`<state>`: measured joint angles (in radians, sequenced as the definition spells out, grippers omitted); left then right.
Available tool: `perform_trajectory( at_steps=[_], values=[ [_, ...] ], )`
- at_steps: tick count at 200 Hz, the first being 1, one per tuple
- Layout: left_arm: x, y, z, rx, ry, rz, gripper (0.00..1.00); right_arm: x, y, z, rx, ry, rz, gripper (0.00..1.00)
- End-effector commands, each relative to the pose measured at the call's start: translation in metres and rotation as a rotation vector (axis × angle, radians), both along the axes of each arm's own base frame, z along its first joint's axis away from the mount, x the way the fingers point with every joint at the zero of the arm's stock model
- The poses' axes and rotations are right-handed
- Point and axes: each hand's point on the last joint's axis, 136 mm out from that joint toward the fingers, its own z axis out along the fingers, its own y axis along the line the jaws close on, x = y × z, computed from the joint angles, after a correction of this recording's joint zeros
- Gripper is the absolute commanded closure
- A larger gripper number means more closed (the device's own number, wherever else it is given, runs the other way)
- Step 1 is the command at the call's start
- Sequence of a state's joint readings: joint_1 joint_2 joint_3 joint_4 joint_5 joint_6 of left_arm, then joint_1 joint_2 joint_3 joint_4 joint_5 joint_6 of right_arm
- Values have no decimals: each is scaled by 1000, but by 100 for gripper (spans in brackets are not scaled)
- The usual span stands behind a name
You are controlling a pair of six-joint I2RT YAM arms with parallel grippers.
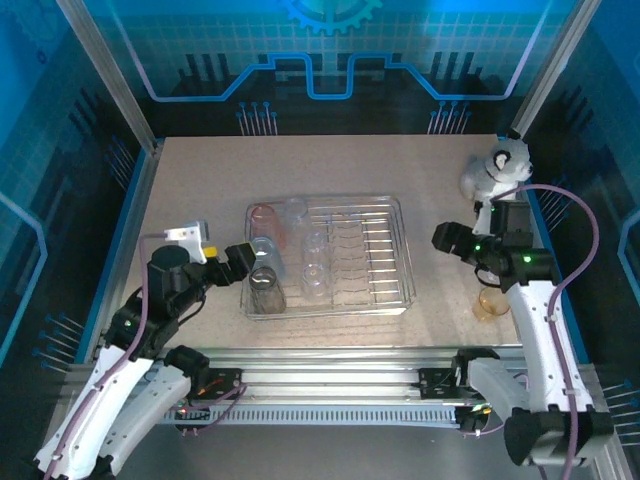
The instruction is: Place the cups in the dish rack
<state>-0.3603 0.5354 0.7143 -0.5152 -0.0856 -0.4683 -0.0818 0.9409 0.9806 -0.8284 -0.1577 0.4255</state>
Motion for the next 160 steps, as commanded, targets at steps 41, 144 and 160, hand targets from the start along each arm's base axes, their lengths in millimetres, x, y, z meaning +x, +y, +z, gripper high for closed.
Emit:
perform_trajectory(
  at_steps=[41, 144, 160],
  values=[
    [4, -26, 18, -52, -46, -131, 1, 26, -53, -16, -37, 71, -85, 23],
    [9, -66, 40, -150, -100, -327, 1, 92, -130, -60, -276, 254, -219, 30],
    [13, -69, 41, -148, -101, -337, 1, 96, -134, -70, -290, 294, -209, 33]
  ],
)
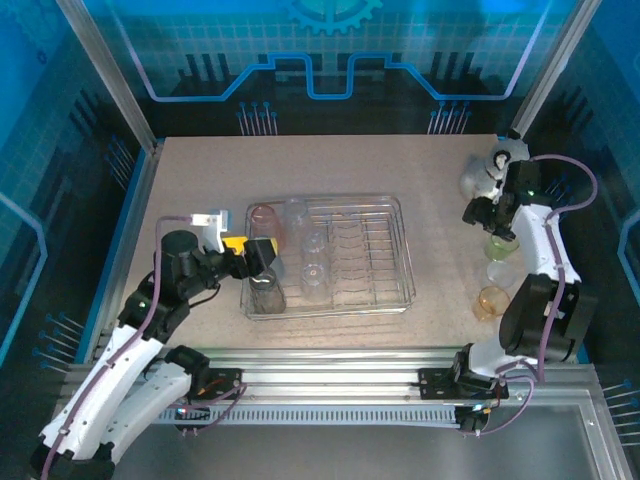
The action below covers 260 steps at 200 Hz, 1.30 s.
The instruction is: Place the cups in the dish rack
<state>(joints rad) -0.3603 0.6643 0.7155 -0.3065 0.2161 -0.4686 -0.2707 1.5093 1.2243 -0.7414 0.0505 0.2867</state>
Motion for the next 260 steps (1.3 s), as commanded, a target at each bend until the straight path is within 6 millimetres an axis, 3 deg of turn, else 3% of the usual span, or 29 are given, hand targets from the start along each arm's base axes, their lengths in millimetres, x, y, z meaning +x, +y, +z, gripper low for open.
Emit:
perform_trajectory(
  at_steps=[1, 57, 98, 149, 208, 224, 260],
  values=[
    [3, -11, 22, -23, -66, -53, 1, 7, -23, -5, -84, 50, -19, 33],
    [19, -40, 17, -55, -7, -175, 1, 3, -41, -35, -164, 216, -11, 44],
    [22, -54, 19, -30, -3, -248, 1, -7, -49, -41, -214, 287, -4, 53],
    [23, -57, 13, -33, -3, -261, 1, -9, -51, -53, -218, 334, 15, 70],
    [17, -56, 21, -38, -27, -262, 1, -9, -48, -68, -194, 364, 33, 80],
    [17, -56, 21, -32, -27, -264, 1, -11, -48, -68, -200, 365, 33, 83],
    [20, -57, 22, -20, -10, -270, 0, -16, -43, -58, -176, 361, 23, 100]
  ],
)
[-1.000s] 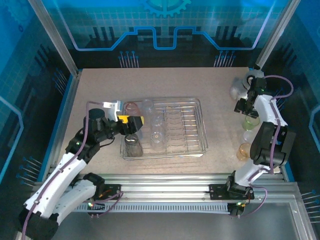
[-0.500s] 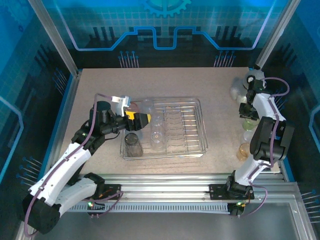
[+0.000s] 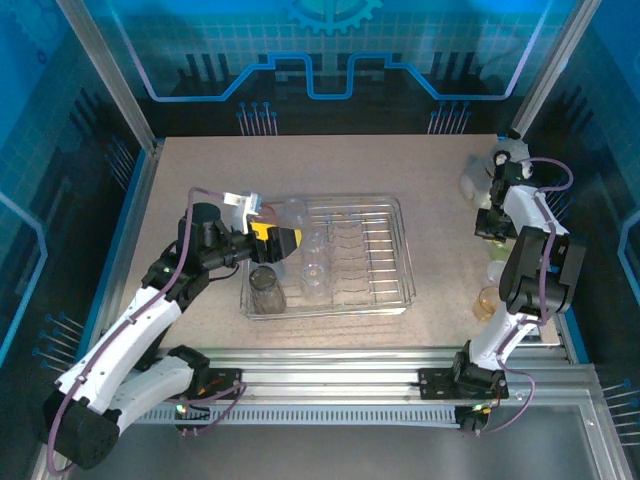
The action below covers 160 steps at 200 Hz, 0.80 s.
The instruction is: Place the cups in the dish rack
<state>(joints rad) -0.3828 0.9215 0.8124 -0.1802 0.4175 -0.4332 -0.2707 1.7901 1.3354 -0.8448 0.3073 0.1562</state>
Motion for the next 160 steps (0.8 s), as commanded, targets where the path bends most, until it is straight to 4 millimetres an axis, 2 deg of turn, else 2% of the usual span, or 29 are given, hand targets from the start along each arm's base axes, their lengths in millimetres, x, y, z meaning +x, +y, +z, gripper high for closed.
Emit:
perform_trajectory(
  at_steps=[1, 28, 59, 83, 118, 135, 160],
  values=[
    [-3, -7, 17, 4, -45, -47, 0, -8, 1, 9, 21, 9, -25, 100],
    [0, -6, 24, -16, -58, -31, 0, 0, 13, 43, 44, -112, -11, 100],
    [-6, -10, 33, -66, -49, -50, 1, 6, 43, 100, 119, -300, 51, 100],
    [-6, -16, 44, -161, -45, -70, 1, 1, 86, 154, 245, -453, 176, 100],
    [-7, -31, 68, -329, -3, -133, 1, -20, 170, 231, 527, -730, 423, 100],
    [-9, -41, 79, -376, 2, -182, 0, -34, 209, 261, 682, -819, 549, 100],
    [-15, -58, 92, -398, -18, -269, 0, -50, 257, 288, 900, -853, 698, 100]
  ],
)
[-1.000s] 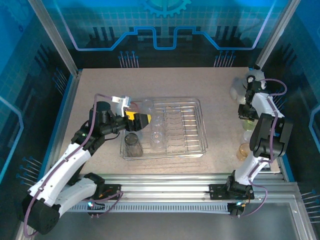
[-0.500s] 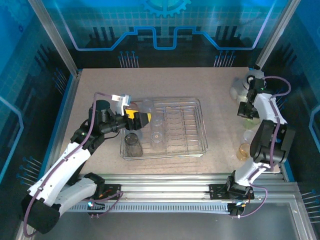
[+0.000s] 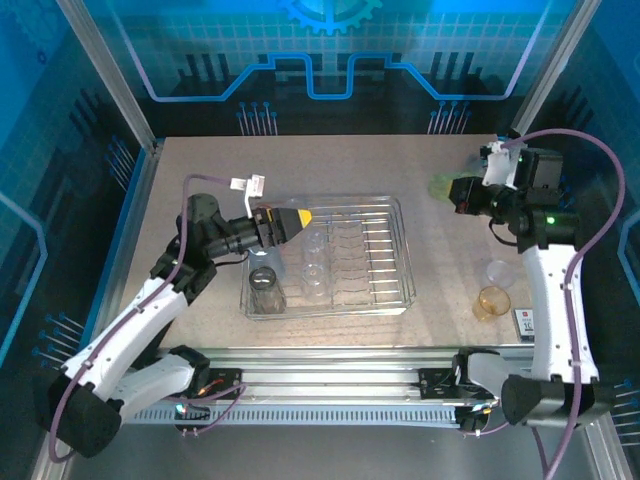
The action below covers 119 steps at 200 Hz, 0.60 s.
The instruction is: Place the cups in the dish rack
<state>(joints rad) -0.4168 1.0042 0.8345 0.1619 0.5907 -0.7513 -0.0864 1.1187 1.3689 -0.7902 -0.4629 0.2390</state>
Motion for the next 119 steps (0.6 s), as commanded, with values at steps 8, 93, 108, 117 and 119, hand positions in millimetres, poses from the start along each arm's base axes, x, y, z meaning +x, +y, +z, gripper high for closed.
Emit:
perform_trajectory(
  at_steps=[8, 93, 108, 117, 119],
  values=[
    [-15, -26, 36, -99, -65, -146, 0, -19, 70, 32, 266, -51, 323, 100],
    [8, -58, 51, -217, -69, -239, 1, -46, 134, 75, 520, -101, 631, 100],
    [10, -62, 52, -229, -71, -251, 1, -47, 142, 71, 551, -63, 672, 100],
    [11, -65, 52, -233, -69, -259, 1, -46, 145, 68, 576, -29, 692, 100],
    [11, -66, 53, -233, -71, -259, 1, -46, 146, 68, 582, -24, 696, 100]
  ],
)
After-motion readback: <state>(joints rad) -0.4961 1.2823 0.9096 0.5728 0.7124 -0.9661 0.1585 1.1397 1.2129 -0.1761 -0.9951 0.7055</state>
